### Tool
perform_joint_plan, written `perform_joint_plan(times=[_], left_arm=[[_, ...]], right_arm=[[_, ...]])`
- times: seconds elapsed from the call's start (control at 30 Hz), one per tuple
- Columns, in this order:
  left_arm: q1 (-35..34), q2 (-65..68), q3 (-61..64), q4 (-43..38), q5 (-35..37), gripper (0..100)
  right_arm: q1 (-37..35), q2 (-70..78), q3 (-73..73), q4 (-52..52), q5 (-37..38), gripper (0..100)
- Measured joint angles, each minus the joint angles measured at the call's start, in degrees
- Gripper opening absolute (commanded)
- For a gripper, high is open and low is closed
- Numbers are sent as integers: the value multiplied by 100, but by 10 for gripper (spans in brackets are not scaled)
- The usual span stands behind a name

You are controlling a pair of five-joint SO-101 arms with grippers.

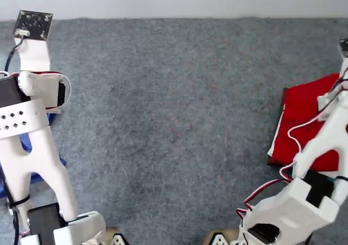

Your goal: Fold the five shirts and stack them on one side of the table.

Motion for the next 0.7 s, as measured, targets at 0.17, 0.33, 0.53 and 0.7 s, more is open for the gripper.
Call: perform_joint_plan(times=[0.17,0.33,0.53,0.7], left_arm=[[0,0,0,0,0,13],[0,0,0,0,0,13],[0,0,0,0,0,13],[0,0,0,18,0,13]], right_arm=[[9,-431,-167,114,-211,312],[9,-554,-167,325,-237,71],[0,-308,-176,624,-193,25],[-88,-299,-202,1266,-149,9]])
